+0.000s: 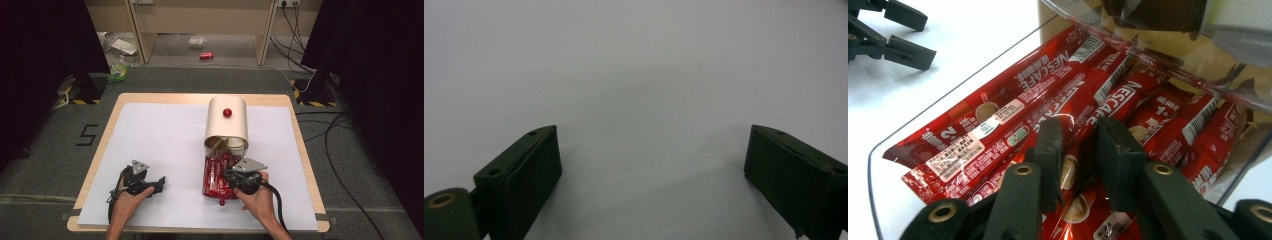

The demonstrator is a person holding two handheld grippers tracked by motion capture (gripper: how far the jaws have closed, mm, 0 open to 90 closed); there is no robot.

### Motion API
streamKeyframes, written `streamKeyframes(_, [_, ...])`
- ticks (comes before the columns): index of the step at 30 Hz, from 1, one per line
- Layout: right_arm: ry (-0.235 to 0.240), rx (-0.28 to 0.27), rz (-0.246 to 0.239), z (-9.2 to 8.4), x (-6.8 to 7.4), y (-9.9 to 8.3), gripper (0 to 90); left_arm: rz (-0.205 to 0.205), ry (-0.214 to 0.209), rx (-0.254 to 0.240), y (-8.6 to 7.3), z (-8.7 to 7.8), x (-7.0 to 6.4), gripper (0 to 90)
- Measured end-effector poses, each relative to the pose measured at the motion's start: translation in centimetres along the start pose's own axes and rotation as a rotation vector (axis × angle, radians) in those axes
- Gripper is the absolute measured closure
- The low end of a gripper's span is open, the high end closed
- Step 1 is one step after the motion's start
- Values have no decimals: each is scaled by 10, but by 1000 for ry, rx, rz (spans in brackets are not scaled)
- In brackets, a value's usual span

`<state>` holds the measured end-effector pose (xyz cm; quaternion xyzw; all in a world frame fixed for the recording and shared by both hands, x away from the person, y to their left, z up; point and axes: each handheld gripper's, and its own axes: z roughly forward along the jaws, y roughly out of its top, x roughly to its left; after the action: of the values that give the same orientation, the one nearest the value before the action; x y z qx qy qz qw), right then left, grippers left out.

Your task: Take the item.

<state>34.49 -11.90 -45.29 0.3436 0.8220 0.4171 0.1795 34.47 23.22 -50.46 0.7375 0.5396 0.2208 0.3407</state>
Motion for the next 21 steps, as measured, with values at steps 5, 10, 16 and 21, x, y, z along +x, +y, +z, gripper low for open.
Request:
streamKeyframes(5, [13,0,-3,0,-2,1,788,0,0,0,0,0,0,74])
streamKeyframes(10, [36,-2,1,-3,-5,2,826,-1,-1,0,0,0,0,74])
streamKeyframes(16, [62,-5,-8,-11,-7,3,848,-2,-2,-1,0,0,0,75])
streamKeyframes(21, [76,-13,8,-19,-10,0,853,-2,-2,-1,0,0,0,75])
